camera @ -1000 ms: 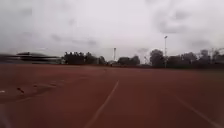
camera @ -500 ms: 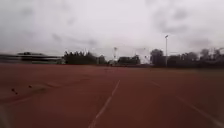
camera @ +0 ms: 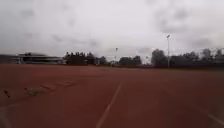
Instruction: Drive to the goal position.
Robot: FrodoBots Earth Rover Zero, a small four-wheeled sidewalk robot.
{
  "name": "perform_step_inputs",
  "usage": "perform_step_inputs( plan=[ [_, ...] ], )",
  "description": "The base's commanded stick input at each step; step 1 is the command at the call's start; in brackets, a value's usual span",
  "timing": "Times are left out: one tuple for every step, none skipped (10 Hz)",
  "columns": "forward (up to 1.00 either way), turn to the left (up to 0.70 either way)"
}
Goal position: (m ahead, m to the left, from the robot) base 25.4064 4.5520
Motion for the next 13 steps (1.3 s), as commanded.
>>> perform_step_inputs(
  plan=[
    [0.5,0.0],
    [0.5,0.0],
    [0.5,0.0],
    [0.5,0.0],
    [0.5,0.0],
    [0.5,0.0],
    [0.5,0.0],
    [0.5,0.0],
    [0.5,0.0],
    [0.5,0.0],
    [0.5,0.0],
    [0.5,0.0],
    [0.5,0.0]
  ],
)
